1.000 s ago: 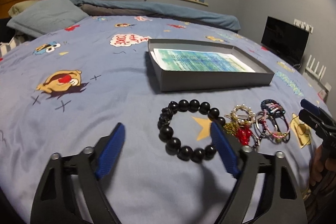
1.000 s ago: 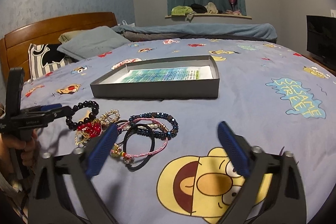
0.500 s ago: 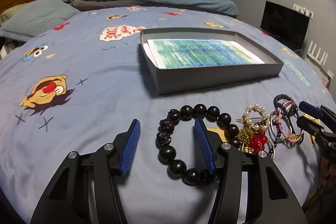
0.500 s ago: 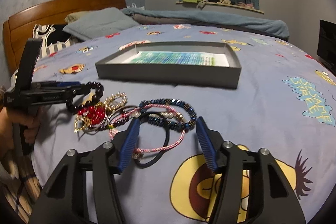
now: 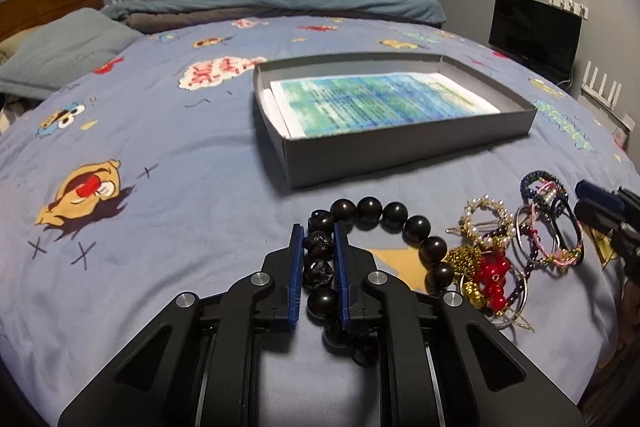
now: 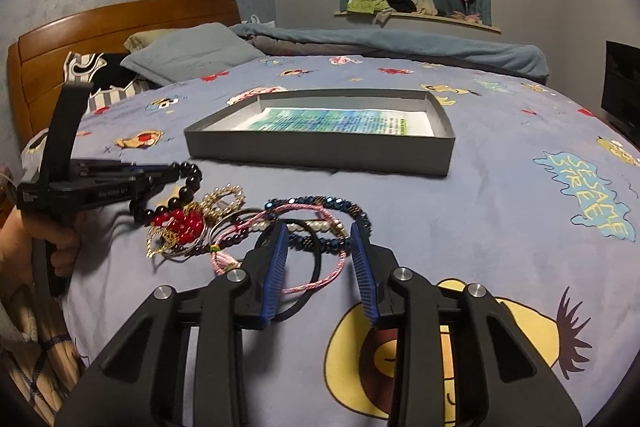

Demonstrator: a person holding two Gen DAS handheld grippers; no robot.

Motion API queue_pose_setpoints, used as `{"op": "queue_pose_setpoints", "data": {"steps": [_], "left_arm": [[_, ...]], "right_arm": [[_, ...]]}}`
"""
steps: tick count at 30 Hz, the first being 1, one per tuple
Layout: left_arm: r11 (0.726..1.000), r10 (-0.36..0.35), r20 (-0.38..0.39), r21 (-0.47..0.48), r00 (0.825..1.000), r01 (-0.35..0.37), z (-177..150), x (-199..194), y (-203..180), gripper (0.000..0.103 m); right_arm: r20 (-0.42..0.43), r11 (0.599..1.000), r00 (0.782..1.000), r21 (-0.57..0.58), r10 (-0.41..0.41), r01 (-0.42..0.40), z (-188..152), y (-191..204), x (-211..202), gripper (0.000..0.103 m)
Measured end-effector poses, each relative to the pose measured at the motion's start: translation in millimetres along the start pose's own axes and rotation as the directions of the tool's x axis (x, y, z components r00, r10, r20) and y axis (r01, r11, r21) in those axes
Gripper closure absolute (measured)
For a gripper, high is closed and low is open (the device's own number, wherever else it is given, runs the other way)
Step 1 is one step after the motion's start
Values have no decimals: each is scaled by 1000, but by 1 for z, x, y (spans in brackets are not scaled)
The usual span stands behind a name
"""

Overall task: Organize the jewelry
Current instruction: 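Close the left gripper on the black bead bracelet while the right gripper grasps the black hair tie, then carry both items into the gray box and open both grippers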

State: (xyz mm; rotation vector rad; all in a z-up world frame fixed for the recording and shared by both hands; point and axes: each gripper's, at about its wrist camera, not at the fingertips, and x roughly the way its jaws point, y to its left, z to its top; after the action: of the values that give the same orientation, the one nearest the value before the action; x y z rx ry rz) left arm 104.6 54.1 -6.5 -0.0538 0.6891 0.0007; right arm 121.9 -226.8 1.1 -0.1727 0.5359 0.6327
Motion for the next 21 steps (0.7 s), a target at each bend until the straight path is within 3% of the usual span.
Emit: {"op": "queue_pose_setpoints", "data": {"steps": [7,11,17,21], "left_arm": [[1000,-9,60,-12,998,10,2,-13,1,88],[1000,-20,97,-9,995,21,4,-20,0,88],[998,-54,185,3,981,55,10,-35,-5,88],[998,-61,212,9,975,61,14,-38,-9,88]], "right_arm": [[-61,1000,998,-22,-7,6,-2,4,14,100],[-23,999,1000,-31,-14,13,-2,5,8,100],[131,998,991,49,36,-43,16,-6,-14,100],[165,995,985,79,46,-60,28,-12,-15,100]]}}
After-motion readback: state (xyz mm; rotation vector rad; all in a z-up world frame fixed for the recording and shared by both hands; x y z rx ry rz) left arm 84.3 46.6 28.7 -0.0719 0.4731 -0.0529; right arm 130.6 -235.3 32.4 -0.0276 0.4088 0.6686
